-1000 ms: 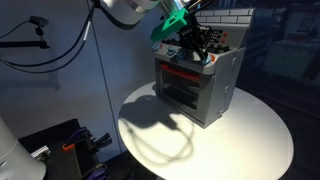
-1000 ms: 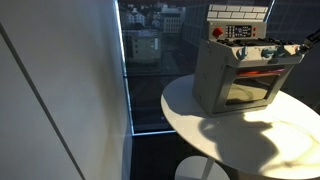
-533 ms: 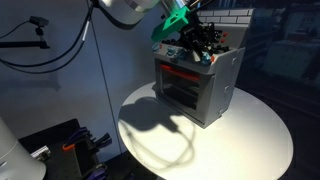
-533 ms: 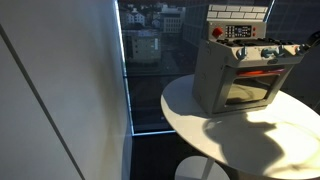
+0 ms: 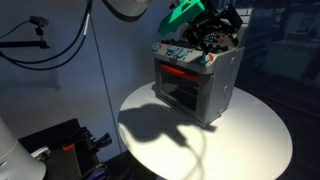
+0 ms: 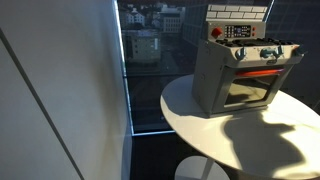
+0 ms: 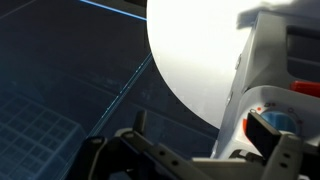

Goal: Turn the right knob anticlockwise

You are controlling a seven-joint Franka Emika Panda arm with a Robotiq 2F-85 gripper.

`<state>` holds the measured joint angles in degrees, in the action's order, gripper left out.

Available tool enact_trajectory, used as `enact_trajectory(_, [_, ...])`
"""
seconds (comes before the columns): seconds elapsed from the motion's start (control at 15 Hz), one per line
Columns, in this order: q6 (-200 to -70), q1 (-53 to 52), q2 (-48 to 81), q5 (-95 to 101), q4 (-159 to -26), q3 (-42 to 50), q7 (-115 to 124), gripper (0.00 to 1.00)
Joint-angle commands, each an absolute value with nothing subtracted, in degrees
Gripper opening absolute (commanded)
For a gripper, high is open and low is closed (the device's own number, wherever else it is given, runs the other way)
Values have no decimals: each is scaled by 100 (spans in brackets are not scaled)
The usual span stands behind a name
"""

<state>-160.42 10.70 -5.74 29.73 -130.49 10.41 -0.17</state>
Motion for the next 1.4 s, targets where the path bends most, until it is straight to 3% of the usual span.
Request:
enact_trajectory(0.0, [-15847, 1046, -838, 2274, -13181, 1080, -734, 100])
enact_trajectory(0.53, [-14614, 938, -1315, 991, -13199, 1146, -1802, 100])
enact_trajectory(1.33, [-11357, 909, -2021, 567, -12854, 1194, -2012, 100])
